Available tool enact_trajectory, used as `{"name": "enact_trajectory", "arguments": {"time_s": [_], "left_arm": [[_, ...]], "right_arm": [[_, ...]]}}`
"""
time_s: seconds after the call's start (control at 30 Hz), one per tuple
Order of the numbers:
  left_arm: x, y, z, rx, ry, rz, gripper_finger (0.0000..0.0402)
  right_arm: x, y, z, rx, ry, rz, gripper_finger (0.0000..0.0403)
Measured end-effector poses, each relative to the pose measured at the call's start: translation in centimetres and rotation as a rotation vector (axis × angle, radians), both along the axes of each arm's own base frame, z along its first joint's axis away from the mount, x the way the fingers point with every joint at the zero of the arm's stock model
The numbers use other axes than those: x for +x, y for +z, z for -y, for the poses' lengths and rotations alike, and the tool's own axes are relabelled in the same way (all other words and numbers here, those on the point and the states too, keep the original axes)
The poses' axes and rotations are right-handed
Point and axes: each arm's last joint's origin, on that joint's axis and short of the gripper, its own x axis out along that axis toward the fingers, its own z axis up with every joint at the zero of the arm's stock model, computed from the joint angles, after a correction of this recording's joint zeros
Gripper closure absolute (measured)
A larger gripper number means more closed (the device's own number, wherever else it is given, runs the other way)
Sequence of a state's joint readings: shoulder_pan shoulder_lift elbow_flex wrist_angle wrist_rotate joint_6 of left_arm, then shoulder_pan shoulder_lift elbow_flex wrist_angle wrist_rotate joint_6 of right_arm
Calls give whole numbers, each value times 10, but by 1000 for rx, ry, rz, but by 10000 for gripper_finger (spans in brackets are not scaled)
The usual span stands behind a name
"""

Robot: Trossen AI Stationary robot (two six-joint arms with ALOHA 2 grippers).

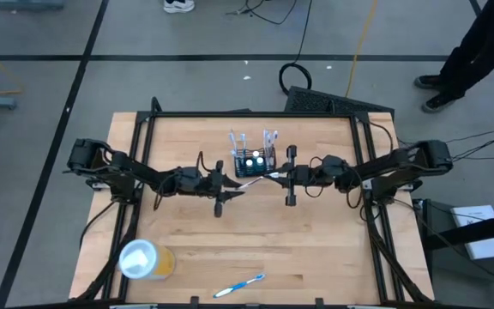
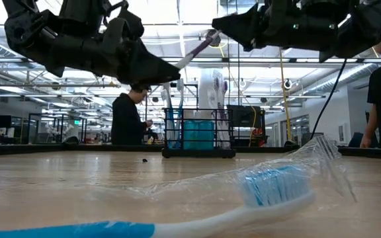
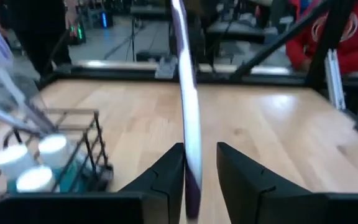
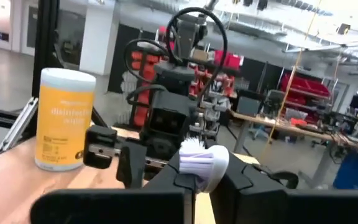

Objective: Pick & Place toothbrushing station
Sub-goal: Put the purple toothbrush into the black organizer

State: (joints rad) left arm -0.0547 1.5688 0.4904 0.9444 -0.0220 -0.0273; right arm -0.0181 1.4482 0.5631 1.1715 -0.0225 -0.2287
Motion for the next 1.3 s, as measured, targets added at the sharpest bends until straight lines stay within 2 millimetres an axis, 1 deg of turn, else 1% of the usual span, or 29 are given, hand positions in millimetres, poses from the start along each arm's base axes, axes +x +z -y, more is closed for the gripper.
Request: {"name": "enact_trajectory", "arguments": {"time_s": [0.1, 0.23, 0.33, 0.4, 0.47, 0.57, 0.63, 0.77, 0.9, 0.97, 1.03, 1.1, 1.3], "left_arm": [[-1, -3, 2, 0, -35, -29, 304], [-2, -5, 8, 5, -123, -40, 303], [-8, -12, 12, 6, -180, -70, 303], [-14, -14, 10, 2, -165, -79, 303], [-19, -14, 8, -7, -135, -72, 303], [-30, -17, 8, -13, -124, -96, 302], [-32, -12, 8, -18, -109, -56, 302], [-44, -9, 8, -17, -102, -45, 302], [-52, -10, 10, -10, -89, -48, 302], [-53, -10, 11, -8, -79, -38, 302], [-56, -13, 11, -5, -75, -55, 302], [-56, -14, 12, -2, -77, -61, 302], [-56, -13, 14, 0, -82, -55, 302]], "right_arm": [[-6, 7, 4, -7, -22, -31, 393], [-21, 21, 9, -10, -46, -84, 393], [-36, 32, 18, -13, -137, -117, 393], [-41, 41, 25, -8, -196, -180, 393], [-44, 49, 31, -3, -207, -248, 393], [-40, 63, 39, 2, -239, -310, 393], [-35, 70, 42, -8, -246, -355, 393], [-23, 80, 45, -27, -246, -448, 393], [-12, 83, 49, -48, -278, -537, 393], [-6, 86, 52, -54, -302, -570, 393], [-3, 84, 54, -61, -320, -618, 393], [1, 86, 56, -64, -326, -615, 393], [6, 80, 60, -61, -332, -668, 393]]}}
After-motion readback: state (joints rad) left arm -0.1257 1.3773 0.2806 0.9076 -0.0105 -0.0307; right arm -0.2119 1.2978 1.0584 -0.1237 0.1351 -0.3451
